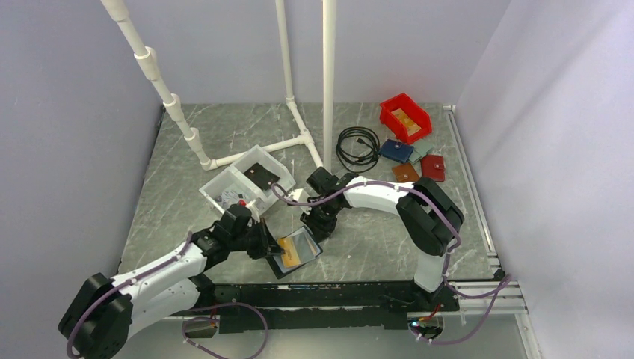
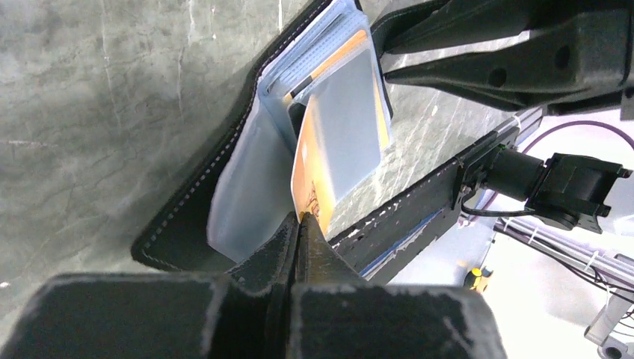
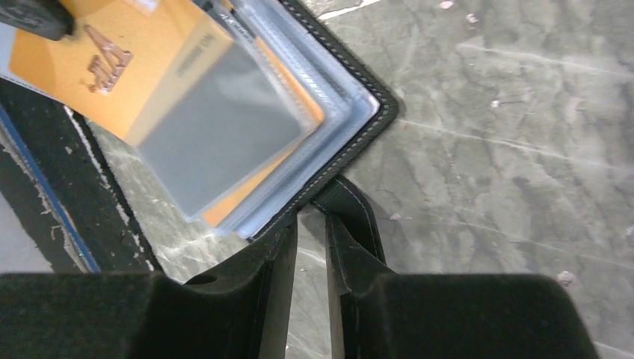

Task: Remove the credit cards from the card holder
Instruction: Remove the credit card from the card holder.

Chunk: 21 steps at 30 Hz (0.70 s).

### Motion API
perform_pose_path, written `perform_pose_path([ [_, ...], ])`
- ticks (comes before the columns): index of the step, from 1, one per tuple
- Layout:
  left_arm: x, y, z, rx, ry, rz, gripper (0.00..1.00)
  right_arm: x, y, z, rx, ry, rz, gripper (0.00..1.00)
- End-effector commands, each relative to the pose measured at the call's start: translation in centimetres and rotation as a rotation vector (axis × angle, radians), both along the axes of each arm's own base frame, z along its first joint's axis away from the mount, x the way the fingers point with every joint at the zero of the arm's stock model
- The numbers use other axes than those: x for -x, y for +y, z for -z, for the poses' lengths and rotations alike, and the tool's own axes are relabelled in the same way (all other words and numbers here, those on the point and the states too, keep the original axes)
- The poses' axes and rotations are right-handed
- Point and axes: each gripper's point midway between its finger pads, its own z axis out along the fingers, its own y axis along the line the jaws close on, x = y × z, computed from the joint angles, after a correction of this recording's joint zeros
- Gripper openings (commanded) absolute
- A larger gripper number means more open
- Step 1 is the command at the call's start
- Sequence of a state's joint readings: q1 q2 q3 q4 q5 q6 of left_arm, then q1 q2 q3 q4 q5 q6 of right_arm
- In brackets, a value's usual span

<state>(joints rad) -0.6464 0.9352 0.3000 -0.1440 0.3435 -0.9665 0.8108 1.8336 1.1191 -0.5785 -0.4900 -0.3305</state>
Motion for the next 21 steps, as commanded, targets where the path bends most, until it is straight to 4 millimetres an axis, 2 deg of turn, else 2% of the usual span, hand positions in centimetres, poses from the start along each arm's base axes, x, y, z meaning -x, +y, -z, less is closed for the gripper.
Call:
perform_pose_path([
  [1, 1.7, 1.1, 0.9, -0.033, 0.059, 0.006, 0.00, -3.5, -1.2, 0.9, 0.069, -0.136, 0.052, 0.24],
  [14, 2.5, 1.9, -0.3, -0.040, 0.050, -0.004, 0.00, -5.5, -2.6, -0.2, 0.060, -0.173, 0.113, 0.24],
  [17, 2.5, 1.9, -1.2, -0.026, 0.023, 0.012, 0.00, -5.6, -2.7, -0.9, 0.040, -0.173, 0.107, 0.25],
  [21, 2.4, 1.1, -3.8, 0.042, -0.088, 0.089, 0.00, -4.6, -2.2, -3.2, -0.051, -0.141, 0.036, 0.30],
])
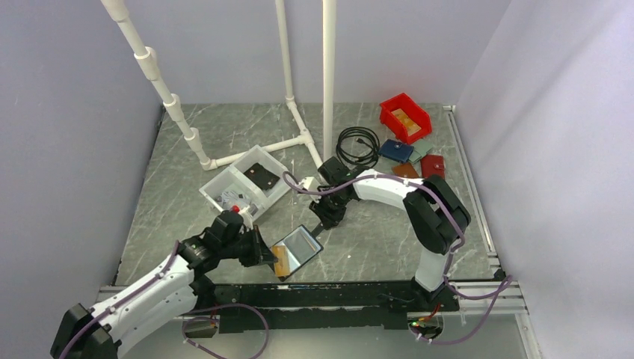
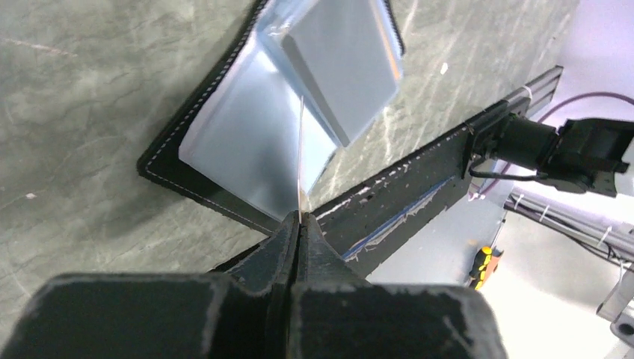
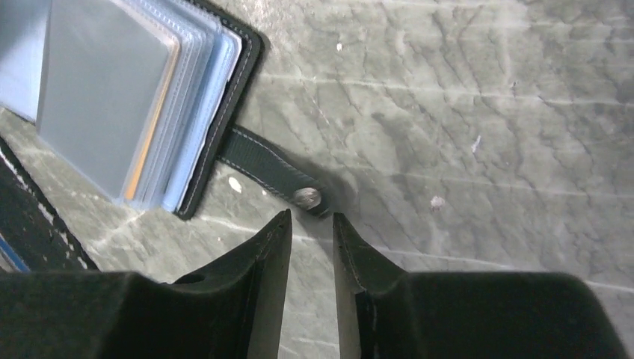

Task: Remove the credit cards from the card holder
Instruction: Remove the credit card from the card holder, then place the credit card in the storage box.

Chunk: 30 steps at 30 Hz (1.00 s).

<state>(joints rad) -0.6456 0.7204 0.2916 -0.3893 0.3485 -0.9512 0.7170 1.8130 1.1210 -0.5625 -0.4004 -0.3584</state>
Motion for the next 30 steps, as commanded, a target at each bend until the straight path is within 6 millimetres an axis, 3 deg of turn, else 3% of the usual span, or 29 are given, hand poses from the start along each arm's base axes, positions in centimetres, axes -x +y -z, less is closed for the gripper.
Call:
perform_pose_path([
  [1, -0.4, -1.2, -3.9, 0.086, -0.144, 0.097, 0.00, 0.1, 0.4, -3.8, -0.108, -0.039, -0.092, 0.32],
  [9, -1.6, -3.4, -8.3, 0.222, -0.465, 0.282, 0.00, 2.4, 0.0, -10.1, -0.345, -0.039, -0.247, 0.42],
  [15, -3.4, -5.4, -10.7, 0.272, -0.627, 0.367, 0.00, 2.4, -2.0, -14.5, -0.488, -0.088, -0.254, 0.46],
  [24, -6.2, -7.8, -14.1, 0.267, -0.760, 0.459, 0.00, 1.1, -4.8, -18.1, -0.622, -0.132, -0.177, 0.50],
  [30, -8.8, -8.7, -17.1, 0.200, -0.845, 0.508, 0.00, 0.6, -6.1, -19.0, -0.683, -0.152, -0.131, 0.55],
])
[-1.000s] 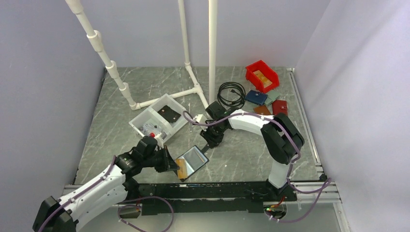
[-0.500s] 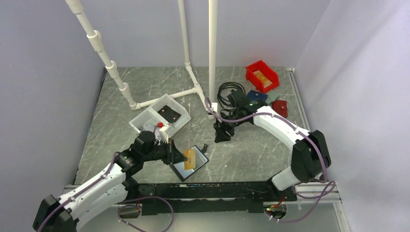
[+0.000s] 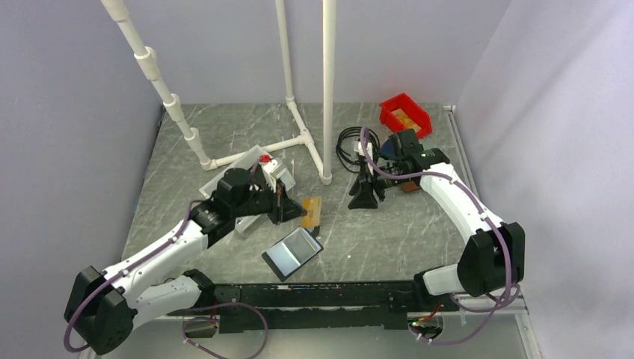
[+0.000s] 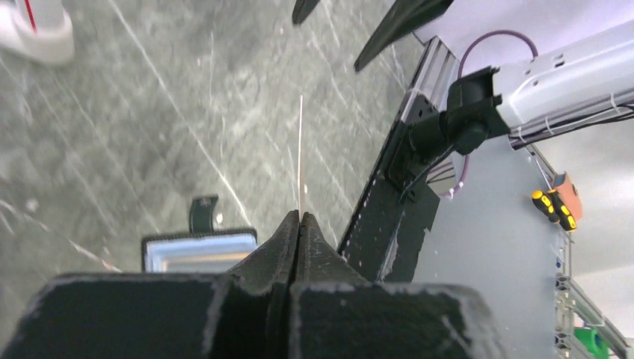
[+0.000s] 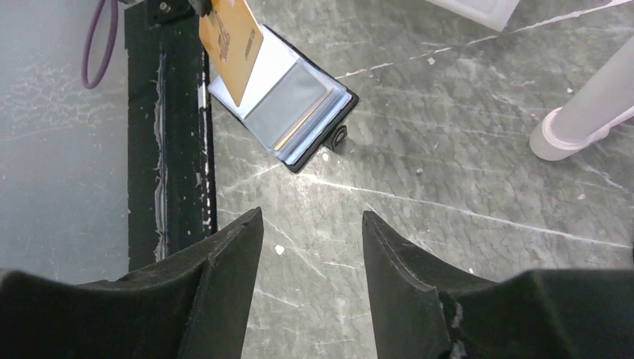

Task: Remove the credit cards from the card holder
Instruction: Place the credit card in the storage box.

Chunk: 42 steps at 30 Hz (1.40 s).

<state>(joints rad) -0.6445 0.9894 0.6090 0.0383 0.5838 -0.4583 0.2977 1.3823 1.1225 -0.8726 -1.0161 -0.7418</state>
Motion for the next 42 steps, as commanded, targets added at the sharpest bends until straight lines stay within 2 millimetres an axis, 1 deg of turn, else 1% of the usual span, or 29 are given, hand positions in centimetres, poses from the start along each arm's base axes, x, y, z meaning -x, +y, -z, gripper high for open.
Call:
perform_pose_path([
  [1, -2.2, -0.9, -3.8, -0.016, -0.162, 0.043, 0.00, 0.2, -0.2, -2.8, -0.119, -0.059, -0.020, 0.55],
  [5, -4.7, -1.5, -5.3, -0.033, -0.234, 0.029, 0.00, 0.0, -1.0, -3.6, -0.156, -0.071, 0.007, 0.57],
  [10, -7.4, -2.5, -7.2, -0.064, -0.331, 0.082, 0.00, -0.5, -2.2, -4.1, -0.197, -0.084, 0.044, 0.60],
  [15, -9.7, -3.4, -7.2, 0.008, -0.341, 0.105, 0.00, -0.8, -3.0, -4.0, -0.220, -0.091, 0.055, 0.62],
  [19, -11.1, -3.2, -6.7, 0.023, -0.246, 0.111, 0.00, -0.9, -3.3, -3.4, -0.229, -0.088, 0.046, 0.62],
  [22, -11.1, -3.4, -6.4, 0.042, -0.201, 0.123, 0.00, -0.9, -3.3, -2.7, -0.232, -0.076, 0.036, 0.62],
  [25, -10.9, -2.9, -5.9, 0.025, -0.219, 0.109, 0.00, -0.8, -3.2, -2.0, -0.242, -0.059, 0.016, 0.62],
  [28, -11.1, -2.4, -5.9, -0.003, -0.263, 0.084, 0.00, -0.8, -3.1, -1.8, -0.255, -0.051, -0.001, 0.62],
  [34, -11.3, -2.1, -5.4, -0.017, -0.274, 0.064, 0.00, -1.1, -2.6, -1.1, -0.264, -0.011, 0.001, 0.63],
  [37, -11.4, -2.3, -5.2, -0.002, -0.266, 0.060, 0.00, -1.0, -2.1, -0.6, -0.260, 0.012, -0.015, 0.63],
  [42, -10.8, -3.3, -5.3, 0.068, -0.228, 0.098, 0.00, -1.3, -1.3, 0.0, -0.249, 0.036, -0.009, 0.64],
])
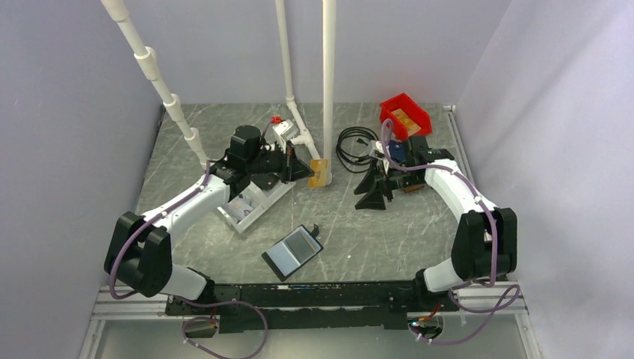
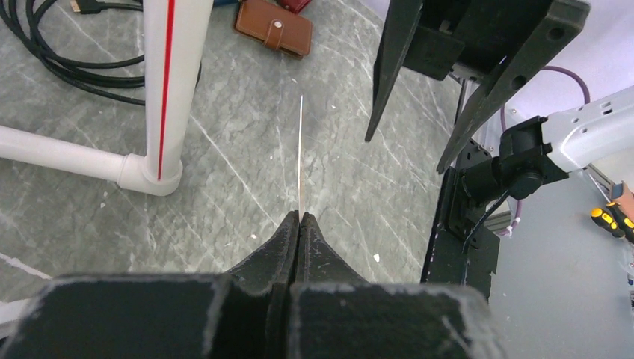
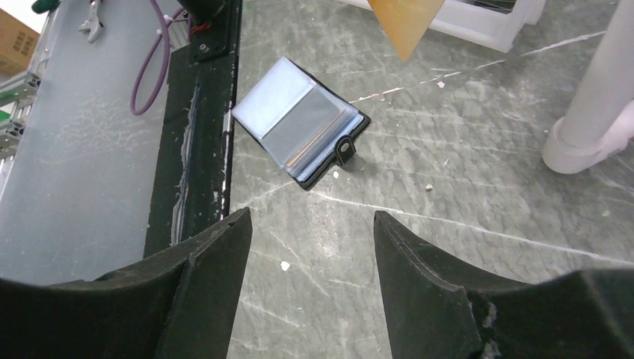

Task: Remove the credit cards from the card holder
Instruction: Place the credit card in the storage box.

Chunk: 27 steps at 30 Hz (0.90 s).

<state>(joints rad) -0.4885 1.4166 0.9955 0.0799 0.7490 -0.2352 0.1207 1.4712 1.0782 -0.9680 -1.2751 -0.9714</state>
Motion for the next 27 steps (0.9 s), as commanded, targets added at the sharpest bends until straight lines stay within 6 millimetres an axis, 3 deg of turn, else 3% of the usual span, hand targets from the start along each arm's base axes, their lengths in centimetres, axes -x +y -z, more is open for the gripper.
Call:
perform_pose_path([
  [1, 0.6, -1.1, -2.1, 0.095, -0.048, 0.056, 0.00, -0.6, 1.0, -0.3, -0.040, -0.021, -0.005, 0.64],
  [13, 2.8, -3.4, -1.7, 0.139, -0.026, 0.144, 0.00, -1.1, 1.9, -0.3, -0.076, 0.047, 0.016, 0.64],
  [27, 4.6, -5.5, -1.2, 0.147, 0.017, 0.184, 0.00, -0.3, 2.8, -1.0, -0.155, 0.129, -0.019, 0.61],
])
